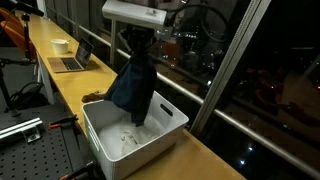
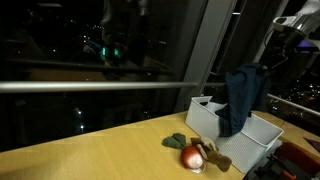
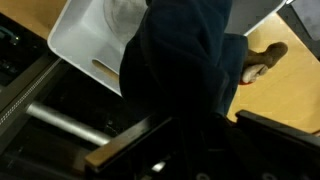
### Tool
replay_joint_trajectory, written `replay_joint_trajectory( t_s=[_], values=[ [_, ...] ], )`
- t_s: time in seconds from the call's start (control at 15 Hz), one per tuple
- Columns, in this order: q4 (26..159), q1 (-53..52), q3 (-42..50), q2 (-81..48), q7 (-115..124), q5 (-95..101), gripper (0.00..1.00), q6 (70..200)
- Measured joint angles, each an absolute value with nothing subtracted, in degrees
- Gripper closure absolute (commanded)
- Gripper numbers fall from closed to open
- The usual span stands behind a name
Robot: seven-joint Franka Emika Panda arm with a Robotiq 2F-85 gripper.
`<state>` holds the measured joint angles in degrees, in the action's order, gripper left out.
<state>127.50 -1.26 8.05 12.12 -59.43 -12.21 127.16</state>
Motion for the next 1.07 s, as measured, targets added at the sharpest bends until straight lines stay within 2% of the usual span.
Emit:
replay_joint_trajectory(
  t_s=[0.4, 1.07],
  values=[
    [132.6, 0.8, 11.1, 8.9, -66.0, -16.0, 0.98, 130.4],
    [126.0, 1.2, 11.1, 11.5, -67.6, -16.3, 0.98, 128.1]
  ],
)
